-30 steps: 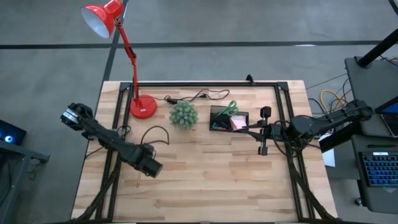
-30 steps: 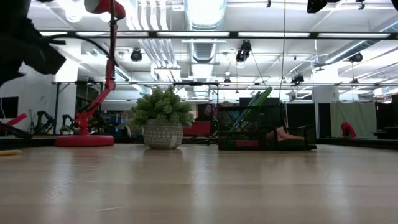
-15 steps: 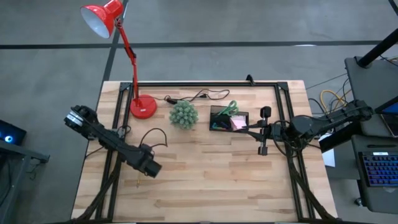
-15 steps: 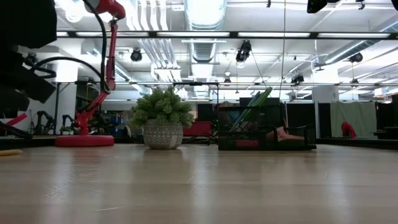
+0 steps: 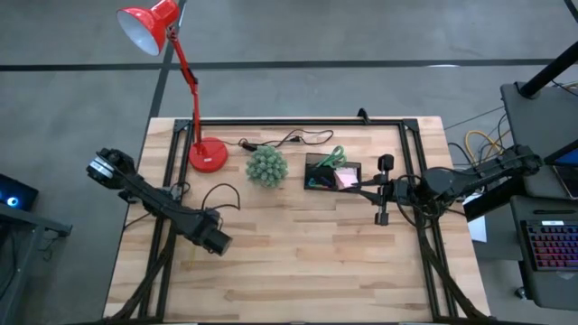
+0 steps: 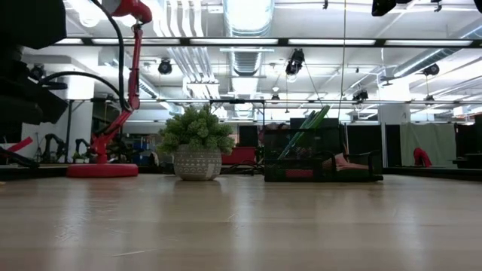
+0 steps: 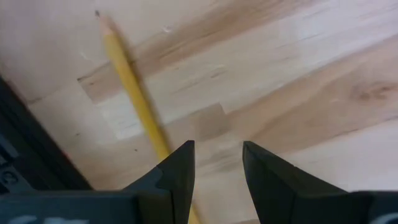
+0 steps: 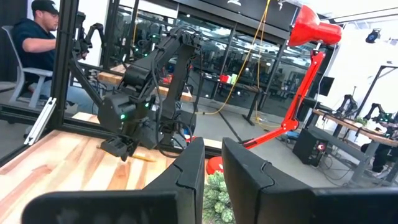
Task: Pick and place office supplies into organizer
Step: Put the yellow pencil into the black desk organizer
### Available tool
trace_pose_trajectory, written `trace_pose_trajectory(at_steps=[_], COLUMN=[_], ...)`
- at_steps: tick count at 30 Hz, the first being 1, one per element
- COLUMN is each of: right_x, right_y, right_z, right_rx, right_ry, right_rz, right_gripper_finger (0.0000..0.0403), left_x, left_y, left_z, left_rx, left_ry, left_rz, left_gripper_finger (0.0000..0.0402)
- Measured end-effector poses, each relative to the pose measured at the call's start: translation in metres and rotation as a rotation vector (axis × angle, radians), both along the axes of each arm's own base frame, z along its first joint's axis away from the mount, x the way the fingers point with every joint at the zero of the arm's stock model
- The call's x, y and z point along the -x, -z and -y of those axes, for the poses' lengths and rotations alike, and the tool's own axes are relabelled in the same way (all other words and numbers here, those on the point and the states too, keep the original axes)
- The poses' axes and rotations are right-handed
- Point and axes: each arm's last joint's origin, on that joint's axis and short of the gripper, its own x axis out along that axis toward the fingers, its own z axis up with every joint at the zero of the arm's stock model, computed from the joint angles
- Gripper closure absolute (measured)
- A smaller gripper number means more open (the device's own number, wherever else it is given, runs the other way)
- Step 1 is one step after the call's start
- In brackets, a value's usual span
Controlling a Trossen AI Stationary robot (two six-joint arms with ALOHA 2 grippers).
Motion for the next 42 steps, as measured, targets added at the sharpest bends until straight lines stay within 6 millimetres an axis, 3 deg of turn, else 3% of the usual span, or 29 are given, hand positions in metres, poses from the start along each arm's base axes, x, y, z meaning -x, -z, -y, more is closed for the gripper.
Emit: trace_pose_trajectory(at_steps=[7, 15, 22, 42], right_x=[0.0, 0.0, 0.0, 0.0], right_y=[0.0, 0.0, 0.0, 0.001], right_z=[0.0, 0.0, 0.0, 0.0], right_rx=[0.0, 0.0, 0.0, 0.002], right_ry=[0.0, 0.0, 0.0, 0.0], right_rz=[0.0, 0.0, -0.001, -0.006], right_gripper_finger=[0.0355, 0.0355, 0.0355, 0.0355], left_x=[0.01, 0.007, 0.028, 0.04], left_y=[0.009, -0.001, -0.005, 0.009], left_z=[-0.005, -0.003, -0.014, -0.021], left_rx=[-0.007, 0.011, -0.051, -0.012], left_ry=[-0.028, 0.003, -0.032, -0.062], left_rz=[-0.046, -0.031, -0.217, -0.138], left_gripper_finger=[0.0281, 0.0281, 0.0281, 0.0281])
